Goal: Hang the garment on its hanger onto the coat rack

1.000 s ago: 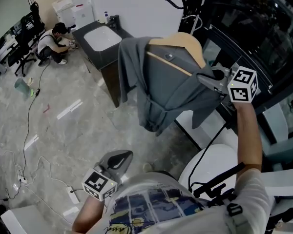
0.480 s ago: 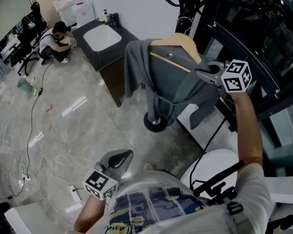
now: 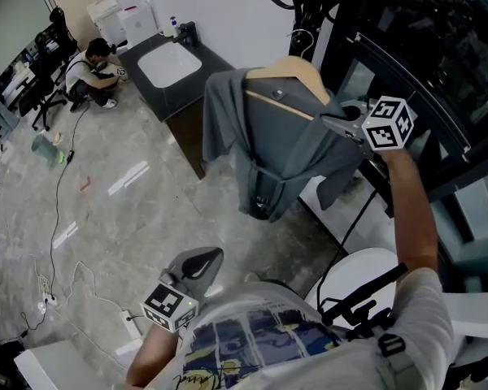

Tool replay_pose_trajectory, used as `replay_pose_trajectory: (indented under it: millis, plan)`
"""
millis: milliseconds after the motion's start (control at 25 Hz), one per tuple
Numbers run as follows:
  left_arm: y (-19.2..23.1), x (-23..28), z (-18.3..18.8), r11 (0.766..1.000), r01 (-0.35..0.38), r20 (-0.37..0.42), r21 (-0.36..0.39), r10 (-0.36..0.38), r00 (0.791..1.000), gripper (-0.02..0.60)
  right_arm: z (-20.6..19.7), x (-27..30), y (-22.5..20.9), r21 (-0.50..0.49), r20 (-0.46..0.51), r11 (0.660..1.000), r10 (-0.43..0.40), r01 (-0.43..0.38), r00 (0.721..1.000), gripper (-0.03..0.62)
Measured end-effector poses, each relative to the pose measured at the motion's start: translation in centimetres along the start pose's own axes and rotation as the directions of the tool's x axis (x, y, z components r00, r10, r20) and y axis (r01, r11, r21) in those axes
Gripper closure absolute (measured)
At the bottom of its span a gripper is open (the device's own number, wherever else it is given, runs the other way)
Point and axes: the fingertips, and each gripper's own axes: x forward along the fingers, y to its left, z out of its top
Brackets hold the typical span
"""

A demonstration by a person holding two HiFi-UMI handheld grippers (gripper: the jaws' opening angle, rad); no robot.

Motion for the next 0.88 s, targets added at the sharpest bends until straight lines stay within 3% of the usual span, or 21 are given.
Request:
replay_pose_trajectory:
  millis: [280, 560, 720, 880]
  plan:
    - [0.2, -1.3, -0.4, 1.0, 0.001, 0.007, 0.011, -0.001, 1.0, 0.58, -0.2, 0.1, -0.3, -0.038, -0.002, 0.998, -0.053, 0.053, 0.999, 0.569]
    - [-0.1, -3.9, -1.0, 0.999, 0.031, 0.009, 0.018, -0.031, 0.999, 0.58, -0.2, -1.4, -0.7, -0.077, -0.019, 0.976, -0.204, 0.202, 0.979, 0.467]
    - [-0.4, -5.6, -1.3, 0.998, 0.059, 0.018, 0.034, -0.059, 0.998, 0.58, -0.3, -4.1, -0.4, -0.05, 0.006, 0.943, -0.33, 0.33, 0.944, 0.431]
    - [-1.2, -7.8, -1.8, 0.995, 0.09, 0.022, 0.047, -0.091, 0.996, 0.58, -0.8, -7.9, 1.5, -0.026, 0.041, 0.878, -0.477, 0.479, 0.878, 0.431]
